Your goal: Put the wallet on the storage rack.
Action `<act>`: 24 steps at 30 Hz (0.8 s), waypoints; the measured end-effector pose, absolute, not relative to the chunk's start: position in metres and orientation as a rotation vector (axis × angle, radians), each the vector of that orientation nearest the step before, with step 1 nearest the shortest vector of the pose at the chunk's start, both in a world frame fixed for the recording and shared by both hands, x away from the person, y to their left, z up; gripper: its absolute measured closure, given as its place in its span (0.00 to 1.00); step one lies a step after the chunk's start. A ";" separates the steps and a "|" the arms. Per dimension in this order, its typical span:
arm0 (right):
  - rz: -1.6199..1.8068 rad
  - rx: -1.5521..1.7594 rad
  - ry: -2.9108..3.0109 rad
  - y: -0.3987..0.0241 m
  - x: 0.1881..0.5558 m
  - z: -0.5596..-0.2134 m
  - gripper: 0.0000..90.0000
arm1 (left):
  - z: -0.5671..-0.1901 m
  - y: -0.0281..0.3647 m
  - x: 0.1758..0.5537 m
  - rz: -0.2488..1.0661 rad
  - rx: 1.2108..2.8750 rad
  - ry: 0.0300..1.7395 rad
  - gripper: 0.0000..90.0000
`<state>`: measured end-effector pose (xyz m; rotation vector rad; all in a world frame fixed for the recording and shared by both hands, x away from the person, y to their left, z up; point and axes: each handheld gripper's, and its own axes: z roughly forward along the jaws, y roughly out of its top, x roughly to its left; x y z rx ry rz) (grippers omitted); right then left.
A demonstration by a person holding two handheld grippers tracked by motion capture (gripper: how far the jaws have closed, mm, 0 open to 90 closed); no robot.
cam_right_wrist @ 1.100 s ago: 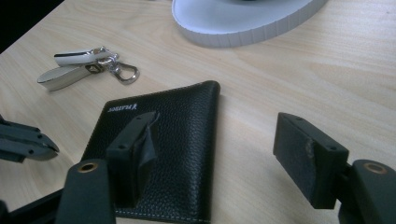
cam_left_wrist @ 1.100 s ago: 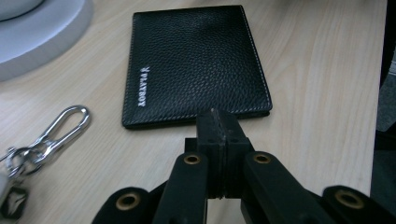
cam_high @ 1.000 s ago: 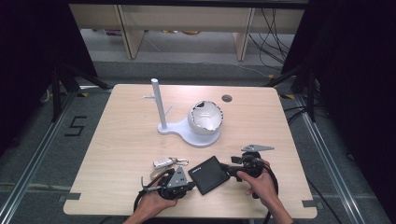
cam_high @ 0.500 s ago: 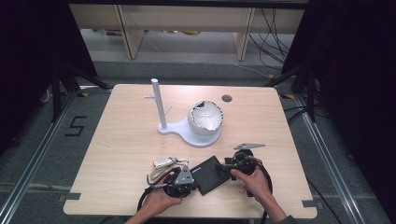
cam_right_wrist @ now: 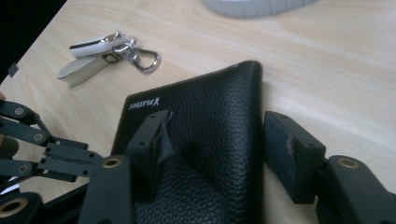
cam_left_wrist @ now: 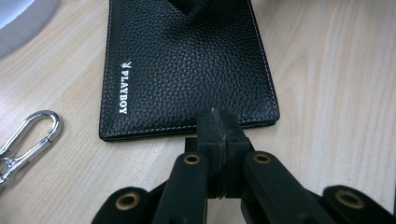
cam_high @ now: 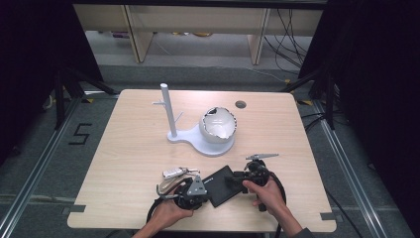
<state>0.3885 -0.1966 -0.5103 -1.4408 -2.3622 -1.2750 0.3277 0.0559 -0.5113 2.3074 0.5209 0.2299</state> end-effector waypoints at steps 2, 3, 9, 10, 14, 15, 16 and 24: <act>-1.273 -1.458 -2.334 -0.197 0.388 -0.510 0.48 | -0.512 0.056 0.328 0.221 2.303 0.519 0.99; -1.277 -1.470 -2.304 -0.198 0.388 -0.511 0.48 | -0.512 0.056 0.327 0.222 2.298 0.527 0.99; -1.287 -1.483 -2.214 -0.200 0.387 -0.509 0.50 | -0.512 0.057 0.329 0.212 2.295 0.521 0.99; -1.292 -1.486 -2.203 -0.201 0.386 -0.506 0.51 | -0.512 0.058 0.328 0.212 2.292 0.525 0.99; -1.328 -1.459 -2.164 -0.205 0.386 -0.505 0.56 | -0.513 0.057 0.328 0.229 2.295 0.512 0.99; -1.319 -1.454 -2.151 -0.204 0.386 -0.506 0.60 | -0.513 0.058 0.328 0.222 2.296 0.515 0.99; -1.331 -1.431 -2.159 -0.204 0.386 -0.507 0.64 | -0.513 0.058 0.328 0.220 2.292 0.518 0.99; -1.380 -1.338 -2.193 -0.196 0.379 -0.500 0.76 | -0.513 0.058 0.328 0.242 2.298 0.509 0.98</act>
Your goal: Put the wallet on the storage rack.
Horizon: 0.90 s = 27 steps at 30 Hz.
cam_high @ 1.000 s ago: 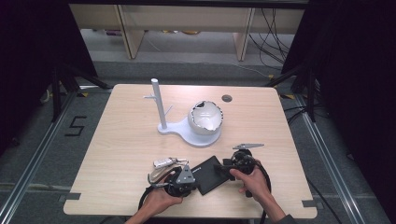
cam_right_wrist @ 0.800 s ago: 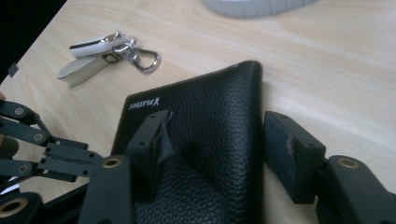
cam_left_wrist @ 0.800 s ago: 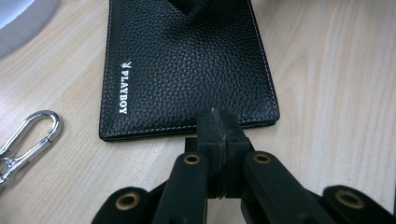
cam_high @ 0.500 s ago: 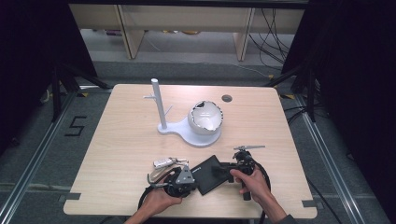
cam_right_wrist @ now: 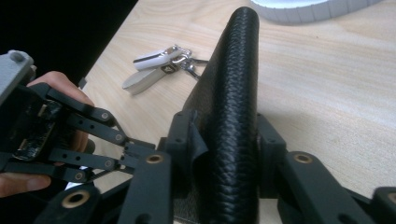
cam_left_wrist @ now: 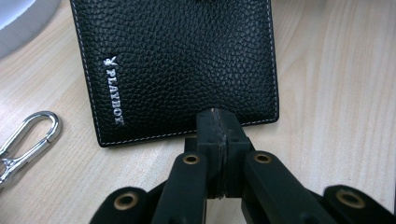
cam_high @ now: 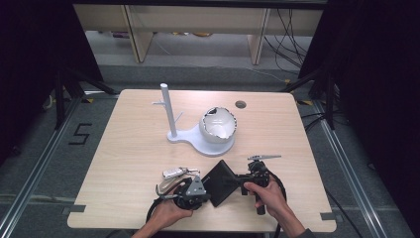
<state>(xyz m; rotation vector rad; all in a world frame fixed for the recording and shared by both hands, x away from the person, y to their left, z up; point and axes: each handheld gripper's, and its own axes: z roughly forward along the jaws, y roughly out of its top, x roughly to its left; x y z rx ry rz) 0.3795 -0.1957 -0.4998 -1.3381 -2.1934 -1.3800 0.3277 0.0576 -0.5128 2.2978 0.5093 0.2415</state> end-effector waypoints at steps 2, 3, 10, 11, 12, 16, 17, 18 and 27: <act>-1.393 -1.330 -2.190 -0.195 0.379 -0.499 0.77 | -0.513 0.058 0.328 0.241 2.299 0.507 0.97; -1.400 -1.328 -2.193 -0.195 0.378 -0.498 0.78 | -0.513 0.057 0.328 0.225 2.290 0.514 0.94; -1.468 -1.296 -2.183 -0.192 0.374 -0.492 0.83 | -0.505 0.057 0.326 0.244 2.313 0.468 0.77; -1.482 -1.263 -2.190 -0.192 0.373 -0.491 0.83 | -0.503 0.059 0.326 0.242 2.301 0.478 0.75; -1.470 -1.282 -2.199 -0.190 0.373 -0.491 0.83 | -0.502 0.060 0.326 0.240 2.302 0.475 0.73; -1.502 -1.253 -2.198 -0.192 0.371 -0.485 0.84 | -0.500 0.064 0.324 0.229 2.306 0.479 0.62; -1.504 -1.257 -2.203 -0.192 0.371 -0.484 0.84 | -0.499 0.065 0.322 0.220 2.290 0.492 0.58; -1.504 -1.257 -2.203 -0.192 0.371 -0.484 0.84 | -0.498 0.066 0.322 0.221 2.286 0.497 0.58; -1.524 -1.292 -2.161 -0.199 0.373 -0.475 0.84 | -0.489 0.092 0.311 0.265 2.243 0.574 0.40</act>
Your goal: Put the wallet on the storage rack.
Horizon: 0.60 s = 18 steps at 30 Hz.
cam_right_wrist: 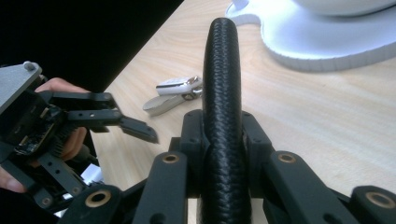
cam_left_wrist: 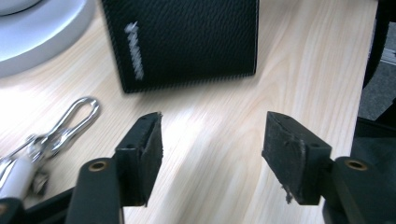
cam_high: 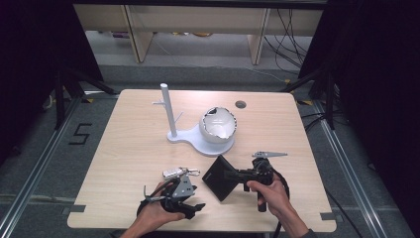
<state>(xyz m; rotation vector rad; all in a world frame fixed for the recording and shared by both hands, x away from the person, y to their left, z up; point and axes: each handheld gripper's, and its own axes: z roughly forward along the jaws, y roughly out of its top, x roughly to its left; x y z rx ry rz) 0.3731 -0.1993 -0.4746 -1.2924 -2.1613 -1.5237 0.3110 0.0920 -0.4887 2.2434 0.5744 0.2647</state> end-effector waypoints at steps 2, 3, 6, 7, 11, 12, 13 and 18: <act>-1.567 -1.277 -2.179 -0.203 0.376 -0.472 0.84 | -0.488 0.103 0.308 0.274 2.227 0.617 0.37; -1.570 -1.289 -2.182 -0.203 0.377 -0.470 0.84 | -0.488 0.107 0.307 0.279 2.223 0.624 0.37; -1.599 -1.278 -2.191 -0.206 0.381 -0.465 0.84 | -0.489 0.116 0.304 0.252 2.197 0.657 0.36; -1.607 -1.284 -2.189 -0.207 0.382 -0.464 0.84 | -0.489 0.119 0.303 0.255 2.190 0.667 0.35; -1.633 -1.292 -2.215 -0.211 0.387 -0.461 0.84 | -0.488 0.128 0.300 0.268 2.187 0.687 0.35; -1.624 -1.316 -2.201 -0.212 0.387 -0.459 0.84 | -0.488 0.132 0.299 0.275 2.181 0.691 0.35; -1.638 -1.326 -2.196 -0.216 0.390 -0.456 0.84 | -0.488 0.138 0.297 0.287 2.188 0.700 0.34; -1.670 -1.347 -2.196 -0.223 0.397 -0.448 0.84 | -0.493 0.147 0.290 0.293 2.217 0.720 0.33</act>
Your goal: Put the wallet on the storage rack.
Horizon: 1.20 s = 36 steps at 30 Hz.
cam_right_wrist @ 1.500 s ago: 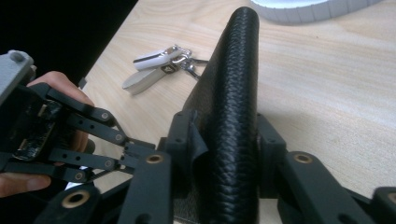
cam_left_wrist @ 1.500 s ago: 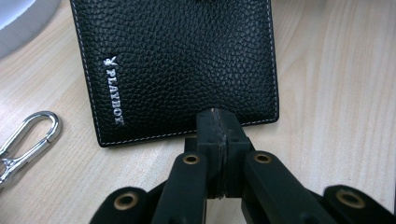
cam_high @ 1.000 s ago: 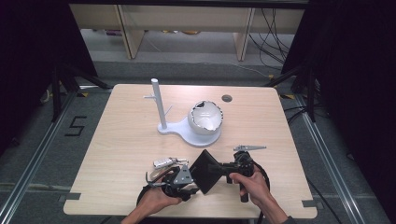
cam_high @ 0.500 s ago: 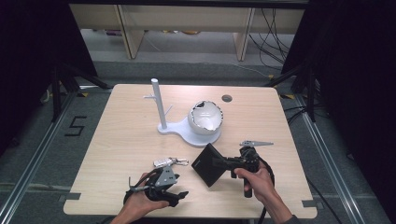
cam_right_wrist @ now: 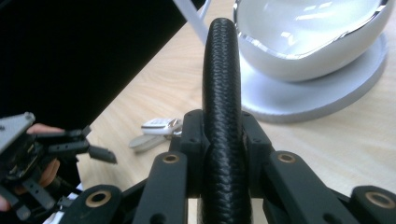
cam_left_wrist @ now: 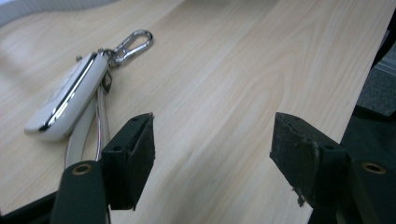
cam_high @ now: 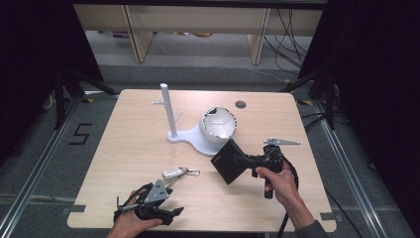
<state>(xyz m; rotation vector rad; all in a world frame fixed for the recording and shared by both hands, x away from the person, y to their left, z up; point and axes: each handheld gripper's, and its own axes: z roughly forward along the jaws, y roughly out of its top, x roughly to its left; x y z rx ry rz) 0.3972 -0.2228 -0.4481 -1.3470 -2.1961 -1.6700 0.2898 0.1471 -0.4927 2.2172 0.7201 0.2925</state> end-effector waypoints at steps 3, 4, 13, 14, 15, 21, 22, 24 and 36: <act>-1.683 -1.361 -2.197 -0.227 0.402 -0.441 0.84 | -0.495 0.151 0.288 0.306 2.241 0.722 0.33; -1.683 -1.361 -2.197 -0.227 0.402 -0.441 0.84 | -0.495 0.151 0.288 0.306 2.241 0.722 0.32; -1.752 -1.414 -2.200 -0.240 0.424 -0.408 0.85 | -0.497 0.157 0.288 0.293 2.206 0.774 0.29; -1.755 -1.424 -2.186 -0.241 0.426 -0.405 0.85 | -0.497 0.157 0.288 0.303 2.205 0.786 0.29; -1.772 -1.418 -2.210 -0.243 0.429 -0.403 0.85 | -0.497 0.158 0.288 0.306 2.208 0.788 0.29; -1.789 -1.502 -2.177 -0.251 0.449 -0.388 0.85 | -0.500 0.158 0.289 0.304 2.211 0.799 0.28; -1.809 -1.491 -2.203 -0.253 0.454 -0.388 0.85 | -0.501 0.156 0.288 0.297 2.189 0.818 0.27; -1.794 -1.528 -2.175 -0.253 0.460 -0.385 0.85 | -0.501 0.157 0.289 0.307 2.221 0.793 0.27; -1.784 -1.603 -2.151 -0.237 0.497 -0.385 0.85 | -0.501 0.159 0.289 0.324 2.220 0.798 0.27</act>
